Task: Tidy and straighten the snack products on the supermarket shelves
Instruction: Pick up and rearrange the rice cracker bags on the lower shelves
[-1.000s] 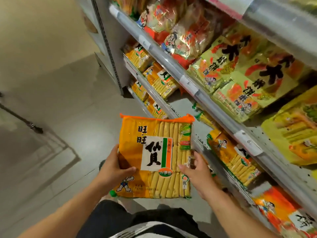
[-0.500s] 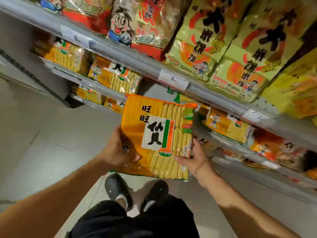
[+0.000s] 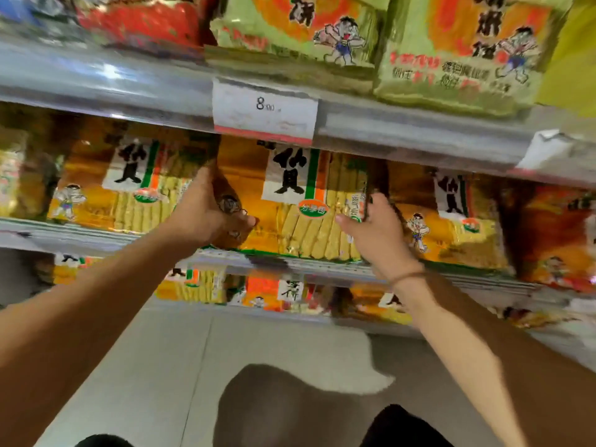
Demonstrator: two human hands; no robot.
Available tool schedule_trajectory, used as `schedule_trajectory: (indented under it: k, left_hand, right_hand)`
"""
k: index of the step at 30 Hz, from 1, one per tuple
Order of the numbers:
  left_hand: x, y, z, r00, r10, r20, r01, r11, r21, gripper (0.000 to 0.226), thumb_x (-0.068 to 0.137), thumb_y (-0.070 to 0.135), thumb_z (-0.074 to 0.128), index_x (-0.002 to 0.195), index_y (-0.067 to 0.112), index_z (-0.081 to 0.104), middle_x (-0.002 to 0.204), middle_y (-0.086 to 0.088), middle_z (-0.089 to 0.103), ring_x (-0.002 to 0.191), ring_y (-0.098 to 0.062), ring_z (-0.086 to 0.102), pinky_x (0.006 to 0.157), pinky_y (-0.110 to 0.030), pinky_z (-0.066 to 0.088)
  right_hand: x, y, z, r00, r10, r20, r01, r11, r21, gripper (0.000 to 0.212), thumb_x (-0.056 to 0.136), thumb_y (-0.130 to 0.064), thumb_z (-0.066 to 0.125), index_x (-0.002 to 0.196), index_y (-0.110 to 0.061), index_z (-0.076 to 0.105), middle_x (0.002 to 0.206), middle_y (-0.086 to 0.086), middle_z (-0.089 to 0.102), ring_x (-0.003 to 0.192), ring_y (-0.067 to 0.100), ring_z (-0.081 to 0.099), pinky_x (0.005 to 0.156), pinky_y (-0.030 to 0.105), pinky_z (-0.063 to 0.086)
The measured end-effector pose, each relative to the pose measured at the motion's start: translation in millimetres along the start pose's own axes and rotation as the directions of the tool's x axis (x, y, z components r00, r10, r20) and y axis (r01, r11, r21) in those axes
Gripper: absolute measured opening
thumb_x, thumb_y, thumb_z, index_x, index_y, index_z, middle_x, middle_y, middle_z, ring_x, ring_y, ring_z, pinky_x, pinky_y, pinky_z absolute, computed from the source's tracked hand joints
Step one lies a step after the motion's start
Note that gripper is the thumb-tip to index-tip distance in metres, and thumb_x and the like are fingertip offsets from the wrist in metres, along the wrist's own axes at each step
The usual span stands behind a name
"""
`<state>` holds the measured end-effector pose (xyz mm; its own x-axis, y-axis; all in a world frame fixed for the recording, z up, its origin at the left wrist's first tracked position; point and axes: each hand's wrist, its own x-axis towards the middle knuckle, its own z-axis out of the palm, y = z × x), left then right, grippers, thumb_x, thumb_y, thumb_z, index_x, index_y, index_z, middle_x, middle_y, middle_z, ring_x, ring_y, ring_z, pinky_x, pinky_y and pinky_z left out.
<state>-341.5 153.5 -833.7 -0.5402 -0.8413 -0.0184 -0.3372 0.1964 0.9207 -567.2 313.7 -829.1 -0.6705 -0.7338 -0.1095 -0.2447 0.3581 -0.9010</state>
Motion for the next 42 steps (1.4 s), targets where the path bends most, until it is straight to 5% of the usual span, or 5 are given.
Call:
schedule_trajectory:
  k: [10,20,27,34,42]
  left_hand:
    - [38.1,-73.0,39.1,0.966,0.236,-0.104,-0.214,0.959,0.185,0.082,0.071,0.030,0.088,0.129,0.042,0.031,0.103,0.033,0.061,0.097,0.005,0.062,0.078,-0.023,0.050]
    - [27.8,-64.0,39.8,0.974,0.218,0.054,-0.218,0.861,0.460,0.069,0.084,0.044,0.068,0.136,0.014,0.035,0.129,-0.014,0.054,0.109,-0.033,0.061,0.092,-0.051,0.051]
    - [0.1,-81.5,48.9,0.845,0.513,-0.149,-0.316,0.705,0.634,0.069,0.093,0.042,0.056,0.149,0.010,0.032,0.155,-0.019,0.030,0.144,-0.032,0.027,0.113,-0.045,0.029]
    - [-103.4,-197.7,103.6,0.781,0.618,0.093,-0.587,0.674,0.448,0.052,0.083,0.021,0.057,0.132,0.007,0.044,0.138,-0.023,0.042,0.129,-0.034,0.039,0.106,-0.046,0.035]
    - [-39.3,-281.9,152.0,0.982,-0.172,0.077,0.154,0.968,0.198,0.072,0.082,0.009,0.073,0.142,0.014,0.033,0.136,-0.008,0.050,0.128,-0.027,0.048,0.110,-0.045,0.039]
  right_hand:
    - [48.5,59.6,44.5,0.982,-0.105,-0.155,0.077,0.981,-0.180,0.056,0.089,-0.026,0.069,0.136,-0.011,0.042,0.126,-0.001,0.057,0.114,0.021,0.053,0.091,0.036,0.045]
    - [34.0,58.9,48.7,0.982,-0.146,-0.118,0.067,0.861,-0.504,0.075,0.100,-0.033,0.050,0.155,-0.012,0.004,0.148,0.016,0.043,0.125,0.034,0.051,0.089,0.033,0.044]
    - [-12.6,76.0,54.8,0.862,-0.474,-0.179,0.350,0.812,-0.467,0.047,0.101,-0.009,0.044,0.147,-0.008,0.037,0.161,0.007,0.020,0.147,0.017,0.019,0.105,0.002,0.012]
    - [-92.3,191.7,63.5,0.752,-0.652,-0.096,0.581,0.725,-0.369,0.020,0.092,-0.005,0.051,0.107,0.003,0.060,0.132,0.013,0.051,0.128,0.028,0.046,0.110,0.030,0.032]
    - [-12.2,285.2,102.7,0.939,0.326,-0.108,-0.321,0.945,0.064,0.049,0.085,-0.012,0.074,0.128,-0.018,0.051,0.124,-0.001,0.060,0.117,0.017,0.052,0.086,0.010,0.038]
